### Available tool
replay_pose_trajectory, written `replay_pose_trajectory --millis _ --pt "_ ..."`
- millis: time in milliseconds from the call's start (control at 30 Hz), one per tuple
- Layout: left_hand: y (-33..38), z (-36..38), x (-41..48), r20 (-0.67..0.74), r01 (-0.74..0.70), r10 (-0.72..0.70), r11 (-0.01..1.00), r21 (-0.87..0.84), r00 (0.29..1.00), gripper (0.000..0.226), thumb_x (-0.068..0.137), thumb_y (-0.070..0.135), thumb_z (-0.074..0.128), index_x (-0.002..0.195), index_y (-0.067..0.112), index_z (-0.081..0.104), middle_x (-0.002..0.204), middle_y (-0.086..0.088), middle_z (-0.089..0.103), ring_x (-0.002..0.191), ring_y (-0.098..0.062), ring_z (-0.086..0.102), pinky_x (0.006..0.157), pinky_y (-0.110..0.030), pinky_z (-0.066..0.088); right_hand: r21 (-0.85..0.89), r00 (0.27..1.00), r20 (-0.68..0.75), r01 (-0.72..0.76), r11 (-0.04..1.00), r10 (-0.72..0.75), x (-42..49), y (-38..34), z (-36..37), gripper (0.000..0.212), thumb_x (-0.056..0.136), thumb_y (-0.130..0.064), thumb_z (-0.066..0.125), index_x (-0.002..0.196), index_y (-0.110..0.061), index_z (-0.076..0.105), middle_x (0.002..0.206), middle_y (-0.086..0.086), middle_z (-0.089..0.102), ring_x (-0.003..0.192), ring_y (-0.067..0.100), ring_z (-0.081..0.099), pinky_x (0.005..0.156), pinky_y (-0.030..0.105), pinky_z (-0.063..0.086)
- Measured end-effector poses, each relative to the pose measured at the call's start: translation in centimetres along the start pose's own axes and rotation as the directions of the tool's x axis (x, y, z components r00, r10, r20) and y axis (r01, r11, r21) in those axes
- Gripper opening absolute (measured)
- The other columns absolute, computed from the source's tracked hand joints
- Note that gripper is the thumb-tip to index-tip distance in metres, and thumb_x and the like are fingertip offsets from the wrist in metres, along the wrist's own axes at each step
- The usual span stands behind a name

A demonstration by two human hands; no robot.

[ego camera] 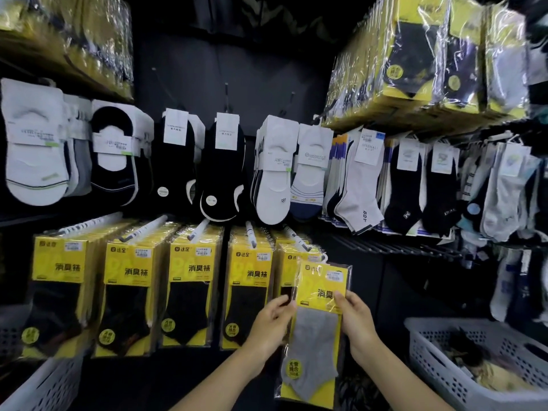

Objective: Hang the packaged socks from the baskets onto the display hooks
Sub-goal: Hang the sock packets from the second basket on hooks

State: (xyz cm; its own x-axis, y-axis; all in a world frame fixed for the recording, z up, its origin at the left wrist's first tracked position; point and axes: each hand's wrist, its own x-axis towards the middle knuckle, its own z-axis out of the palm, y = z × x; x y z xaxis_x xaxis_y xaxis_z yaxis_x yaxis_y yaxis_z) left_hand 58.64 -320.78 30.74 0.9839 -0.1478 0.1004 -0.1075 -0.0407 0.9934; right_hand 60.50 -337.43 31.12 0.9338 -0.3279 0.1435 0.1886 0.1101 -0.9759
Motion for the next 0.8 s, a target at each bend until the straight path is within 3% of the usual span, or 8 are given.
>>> replay_pose_trajectory --millis 100,300,367,467,600,633,733,800 --pt "-0.3 0.7 0.5 0.023 0.006 -0.007 0.999 0.045 1.000 0.054 0.096 0.039 0.048 0.145 0.023 0.031 0.141 0.003 0.046 0.130 -0.015 0.042 0.101 -0.027 0.035 0.003 0.999 -0.042 0.002 1.000 -0.002 1.4 -0.4 -0.1 0.013 0.096 -0.015 0.054 0.095 -0.005 0.062 0.093 0.013 0.070 0.082 0.024 0.065 0.073 0.033 0.053" --pt "-0.9 0.9 2.6 -0.034 0.012 -0.010 0.999 0.051 0.999 0.057 0.097 0.039 0.047 0.148 0.023 0.028 0.148 0.001 0.039 0.133 -0.015 0.038 0.085 -0.016 0.037 -0.138 0.993 0.029 0.115 0.984 -0.112 3.5 -0.8 1.5 0.011 0.096 -0.013 0.054 0.096 -0.006 0.062 0.089 0.005 0.068 0.079 0.013 0.063 0.066 0.018 0.050" --pt "-1.5 0.6 3.6 -0.037 0.022 -0.020 0.998 0.054 0.999 0.057 0.097 0.040 0.046 0.147 0.023 0.027 0.149 0.002 0.037 0.133 -0.014 0.038 0.067 -0.006 0.042 -0.137 0.992 0.049 0.124 0.983 -0.118 4.1 -0.5 2.1 0.009 0.096 -0.013 0.054 0.096 -0.007 0.062 0.091 0.006 0.068 0.081 0.014 0.064 0.067 0.018 0.050" --pt "-2.3 0.2 4.6 -0.055 0.034 -0.032 0.999 0.024 0.998 0.057 0.096 0.039 0.048 0.147 0.023 0.029 0.148 0.003 0.039 0.120 -0.007 0.044 0.050 0.001 0.043 -0.134 0.993 0.047 0.117 0.984 -0.112 4.9 0.4 2.8 0.010 0.095 -0.014 0.055 0.098 -0.009 0.062 0.093 0.006 0.069 0.086 0.017 0.065 0.072 0.023 0.052" --pt "-3.0 0.0 5.6 -0.042 -0.014 0.014 1.000 0.002 0.999 0.043 0.095 0.036 0.050 0.137 0.029 0.040 0.118 0.017 0.055 0.079 0.018 0.051 0.055 0.002 0.042 -0.125 0.997 -0.014 0.069 0.990 -0.071 6.3 1.4 3.7 0.013 0.094 -0.015 0.057 0.101 -0.005 0.063 0.096 0.008 0.068 0.080 0.013 0.064 0.068 0.021 0.050" --pt "-3.1 -0.1 5.6 -0.035 -0.015 0.015 1.000 0.007 0.999 0.039 0.096 0.034 0.049 0.134 0.031 0.043 0.115 0.019 0.056 0.077 0.020 0.052 0.058 0.002 0.042 -0.119 0.998 -0.044 0.044 0.992 -0.049 6.6 1.6 3.8 0.015 0.093 -0.016 0.060 0.101 -0.004 0.063 0.096 0.009 0.068 0.079 0.012 0.063 0.068 0.021 0.050" --pt "-4.3 -0.9 5.4 -0.022 0.017 -0.016 0.998 0.065 1.000 0.049 0.097 0.034 0.047 0.143 0.019 0.037 0.141 0.004 0.045 0.121 -0.004 0.049 0.087 -0.010 0.037 -0.163 0.984 -0.178 -0.017 0.986 -0.012 6.7 2.6 3.6 0.030 0.088 -0.019 0.068 0.111 -0.002 0.061 0.103 0.009 0.065 0.090 0.016 0.059 0.081 0.025 0.047" --pt "-5.8 -1.9 4.5 0.001 0.062 -0.062 0.991 0.118 0.998 0.053 0.098 0.035 0.046 0.146 0.016 0.033 0.147 -0.001 0.039 0.133 -0.016 0.040 0.093 -0.019 0.033 -0.193 0.976 -0.217 -0.059 0.979 0.016 5.8 3.8 2.9 0.035 0.087 -0.019 0.068 0.117 -0.002 0.058 0.113 0.012 0.063 0.097 0.019 0.057 0.087 0.028 0.046"
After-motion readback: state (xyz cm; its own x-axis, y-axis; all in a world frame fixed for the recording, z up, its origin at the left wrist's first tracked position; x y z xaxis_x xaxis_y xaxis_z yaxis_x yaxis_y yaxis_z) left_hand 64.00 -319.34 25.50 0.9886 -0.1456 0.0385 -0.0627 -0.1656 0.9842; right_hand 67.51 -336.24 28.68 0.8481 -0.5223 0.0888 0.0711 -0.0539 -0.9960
